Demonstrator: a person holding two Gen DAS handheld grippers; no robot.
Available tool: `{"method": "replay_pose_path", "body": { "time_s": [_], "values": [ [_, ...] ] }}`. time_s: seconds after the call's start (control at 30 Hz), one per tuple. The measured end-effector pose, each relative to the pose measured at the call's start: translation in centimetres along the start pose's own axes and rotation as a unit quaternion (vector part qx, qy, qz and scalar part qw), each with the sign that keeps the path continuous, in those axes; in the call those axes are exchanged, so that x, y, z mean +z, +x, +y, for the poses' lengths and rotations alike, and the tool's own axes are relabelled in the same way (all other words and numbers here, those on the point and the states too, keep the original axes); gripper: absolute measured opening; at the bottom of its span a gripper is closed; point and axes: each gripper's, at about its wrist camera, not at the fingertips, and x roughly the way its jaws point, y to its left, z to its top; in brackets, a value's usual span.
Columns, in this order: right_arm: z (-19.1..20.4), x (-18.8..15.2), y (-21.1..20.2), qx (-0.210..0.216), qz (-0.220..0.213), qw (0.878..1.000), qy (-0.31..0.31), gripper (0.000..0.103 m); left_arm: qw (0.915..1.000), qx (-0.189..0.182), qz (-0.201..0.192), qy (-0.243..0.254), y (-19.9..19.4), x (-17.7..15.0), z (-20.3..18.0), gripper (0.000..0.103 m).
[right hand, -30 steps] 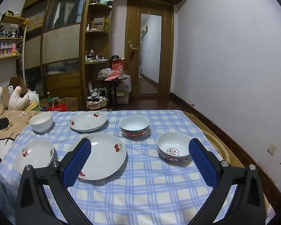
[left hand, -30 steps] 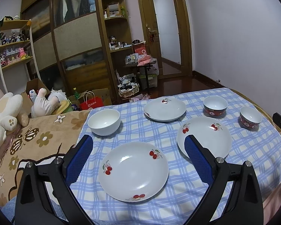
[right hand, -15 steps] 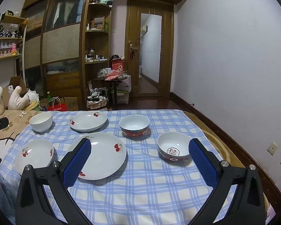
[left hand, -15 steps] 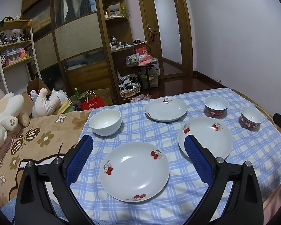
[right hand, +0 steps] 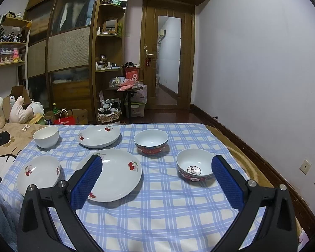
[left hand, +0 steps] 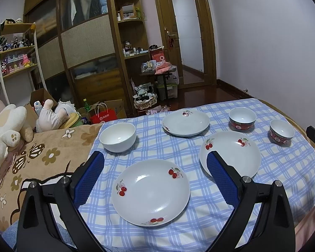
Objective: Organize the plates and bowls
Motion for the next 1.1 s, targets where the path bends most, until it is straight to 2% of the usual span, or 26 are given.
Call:
{"method": "replay_pose_path", "body": {
  "time_s": [1.1],
  "values": [
    [0.03, 0.0, -0.02, -0.001, 0.001, 1.0, -0.001, 0.103, 1.0, 0.0, 0.001, 0.004, -0.09, -0.2, 0.02, 0.097]
  ]
}}
